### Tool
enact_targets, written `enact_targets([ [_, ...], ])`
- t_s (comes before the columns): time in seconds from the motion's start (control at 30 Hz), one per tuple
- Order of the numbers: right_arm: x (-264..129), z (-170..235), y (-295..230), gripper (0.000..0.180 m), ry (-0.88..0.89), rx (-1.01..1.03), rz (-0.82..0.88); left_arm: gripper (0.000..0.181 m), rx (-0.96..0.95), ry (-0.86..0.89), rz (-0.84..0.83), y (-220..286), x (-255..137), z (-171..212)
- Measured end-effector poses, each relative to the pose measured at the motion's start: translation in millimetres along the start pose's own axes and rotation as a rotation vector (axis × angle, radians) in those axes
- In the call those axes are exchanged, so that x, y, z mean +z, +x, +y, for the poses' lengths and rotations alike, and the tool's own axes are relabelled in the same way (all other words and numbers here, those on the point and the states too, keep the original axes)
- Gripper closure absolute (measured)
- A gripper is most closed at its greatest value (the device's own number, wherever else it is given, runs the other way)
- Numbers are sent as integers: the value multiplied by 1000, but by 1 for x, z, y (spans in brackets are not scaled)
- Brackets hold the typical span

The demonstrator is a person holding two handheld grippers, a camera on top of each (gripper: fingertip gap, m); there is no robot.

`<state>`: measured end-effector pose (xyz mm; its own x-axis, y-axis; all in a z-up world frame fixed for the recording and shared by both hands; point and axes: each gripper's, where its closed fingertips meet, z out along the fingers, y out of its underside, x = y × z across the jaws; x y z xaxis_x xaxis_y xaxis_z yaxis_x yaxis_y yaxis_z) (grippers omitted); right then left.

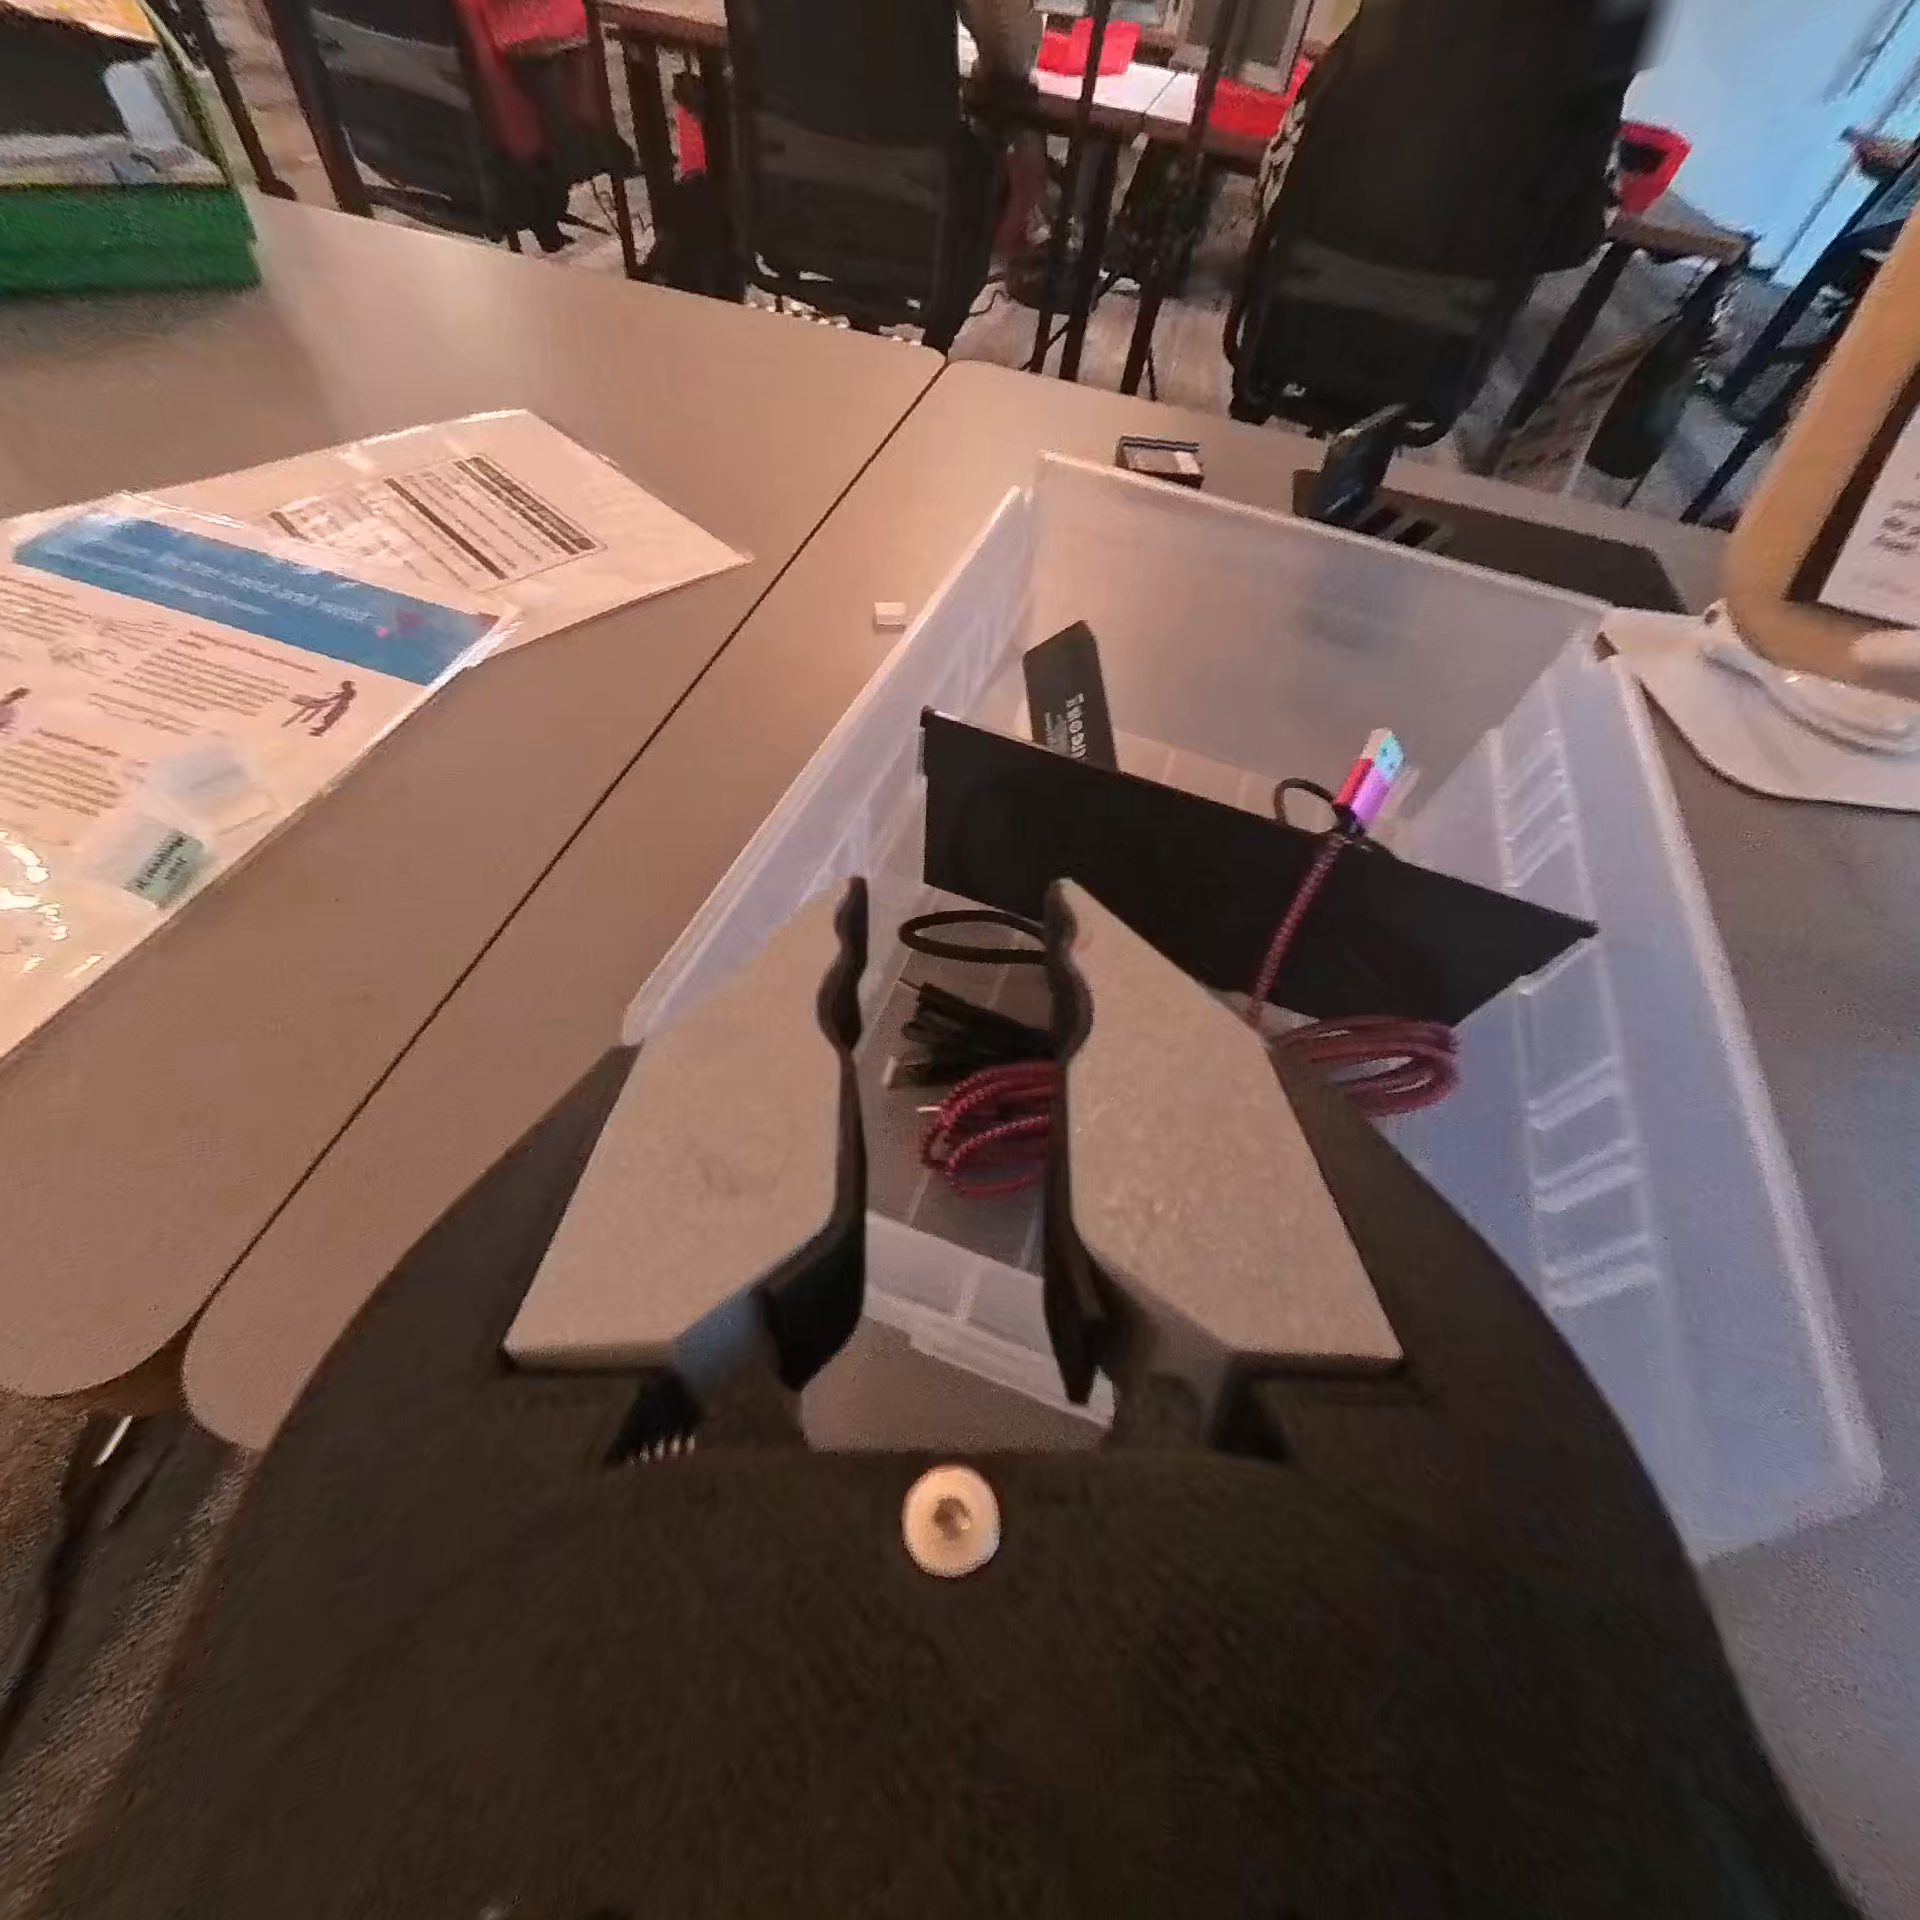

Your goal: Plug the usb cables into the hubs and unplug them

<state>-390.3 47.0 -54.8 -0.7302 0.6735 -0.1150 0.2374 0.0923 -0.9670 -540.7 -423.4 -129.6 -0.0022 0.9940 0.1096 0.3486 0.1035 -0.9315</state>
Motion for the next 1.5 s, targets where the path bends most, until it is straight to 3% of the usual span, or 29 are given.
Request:
enact_targets([
  [0.5, 5, 3, 2, 108, -22, 4, -16, 150, -56, -60, 83, 16, 1, 4],
  [0.67, -6, -6, 14, 110, 13, -3, -3, 148, 102, -99, 95, 34, 20, -43],
  [0.77, -10, -6, 24, 111, 24, 19, -3, 145, 232, -205, 144, 61, 59, -64],
  [0.87, -15, -10, 27, 111, 45, 41, -15, 144, 294, -405, 168, 80, 112, -49],
  [1.07, -33, -16, 36, 110, 72, 22, 29, 153, 356, -729, -7, 61, 182, 14],
  [1.27, -48, -20, 44, 111, 112, 43, 44, 148, 389, -920, -104, 38, 203, 48],
  [1.5, -57, -24, 44, 111, 135, 47, 45, 152, 449, -918, -114, 33, 205, 47],
])
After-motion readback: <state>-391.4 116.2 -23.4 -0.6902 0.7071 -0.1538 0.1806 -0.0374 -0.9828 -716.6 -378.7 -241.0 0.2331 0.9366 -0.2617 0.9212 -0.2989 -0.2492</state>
